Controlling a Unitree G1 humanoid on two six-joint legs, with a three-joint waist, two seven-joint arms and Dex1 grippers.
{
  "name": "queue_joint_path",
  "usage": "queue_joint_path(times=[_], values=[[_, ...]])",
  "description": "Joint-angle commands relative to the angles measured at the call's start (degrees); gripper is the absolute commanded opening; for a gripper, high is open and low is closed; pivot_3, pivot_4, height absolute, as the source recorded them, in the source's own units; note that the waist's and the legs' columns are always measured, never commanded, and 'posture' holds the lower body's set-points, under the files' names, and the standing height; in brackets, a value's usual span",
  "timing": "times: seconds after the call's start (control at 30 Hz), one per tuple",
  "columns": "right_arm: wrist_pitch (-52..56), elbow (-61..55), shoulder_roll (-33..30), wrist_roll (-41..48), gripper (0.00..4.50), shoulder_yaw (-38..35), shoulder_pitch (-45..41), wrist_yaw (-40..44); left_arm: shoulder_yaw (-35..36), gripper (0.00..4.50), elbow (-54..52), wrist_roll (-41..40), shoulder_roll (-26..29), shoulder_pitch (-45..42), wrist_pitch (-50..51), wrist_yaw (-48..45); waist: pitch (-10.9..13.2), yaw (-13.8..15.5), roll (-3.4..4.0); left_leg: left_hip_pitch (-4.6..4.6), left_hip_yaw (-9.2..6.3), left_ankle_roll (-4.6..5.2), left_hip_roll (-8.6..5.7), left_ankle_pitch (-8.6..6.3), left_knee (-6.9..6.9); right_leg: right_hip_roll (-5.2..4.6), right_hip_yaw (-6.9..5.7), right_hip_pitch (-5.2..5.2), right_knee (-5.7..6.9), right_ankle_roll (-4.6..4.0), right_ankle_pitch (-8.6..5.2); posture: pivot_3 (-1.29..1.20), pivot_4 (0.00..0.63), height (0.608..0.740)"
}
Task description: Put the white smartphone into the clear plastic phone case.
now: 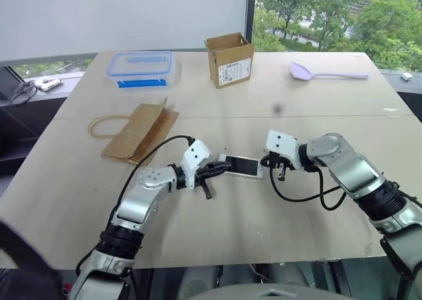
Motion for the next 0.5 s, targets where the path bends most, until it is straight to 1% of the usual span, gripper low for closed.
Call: queue_joint_path(times=[0.03, 0.13, 0.17, 0.27, 0.4, 0.5], values=[[2.09, 5.76, -0.73, -2.96, 0.00, 9.16, 4.94, 4.39, -0.70, 0.07, -0.48, 1.04, 0.01, 1.23, 0.80, 0.34, -0.34, -0.01, -0.14, 0.02, 0.00, 0.00, 0.00, 0.00, -0.04, 0.00, 0.00, 0.00, -0.02, 0.00, 0.00, 0.00, 0.150, 0.740], [-0.03, 8.79, -0.01, -5.83, 0.00, 9.95, 5.22, 3.67, -0.95, 0.07, -0.58, 1.28, -0.12, 1.59, 0.67, 0.43, -0.47, -0.14, -0.23, 0.07, 0.00, 0.00, 0.02, 0.00, -0.08, -0.02, -0.01, 0.03, -0.04, -0.02, -0.01, 0.00, 0.150, 0.740], [-0.86, 9.46, 0.62, -6.26, 0.00, 9.15, 5.56, 2.61, -1.01, 0.07, -0.63, 1.38, -0.19, 1.75, 0.63, 0.44, -0.52, -0.18, -0.22, 0.09, 0.01, 0.00, 0.02, 0.00, -0.09, -0.05, 0.02, 0.05, -0.05, -0.02, -0.01, 0.00, 0.150, 0.740], [-1.76, 7.61, 2.03, -4.99, 0.00, 4.64, 6.57, 0.84, -1.03, 0.07, -0.63, 1.60, -0.25, 2.18, 0.39, 0.44, -0.65, -0.27, -0.37, 0.22, -0.02, -0.01, 0.05, -0.01, -0.14, -0.06, 0.00, 0.13, -0.05, -0.01, -0.02, 0.00, 0.150, 0.740], [0.63, 0.22, 1.81, -1.97, 0.00, -3.56, 8.82, -1.09, -1.03, 0.07, -0.18, 1.84, -0.31, 2.47, -0.15, 0.37, -0.58, -0.22, -0.34, 0.18, -0.01, -0.02, 0.12, -0.02, -0.13, -0.28, -0.21, 0.13, -0.11, -0.01, -0.02, 0.00, 0.150, 0.740], [4.70, -6.81, 0.86, 1.41, 0.00, -10.68, 10.81, -2.20, -1.03, 0.07, -0.02, 2.00, -0.35, 2.61, -0.44, 0.36, -0.19, 0.00, 0.26, -0.05, 0.01, -0.03, 0.09, -0.02, -0.15, -0.40, -0.26, -0.06, -0.22, -0.02, 0.00, 0.00, 0.150, 0.740]])
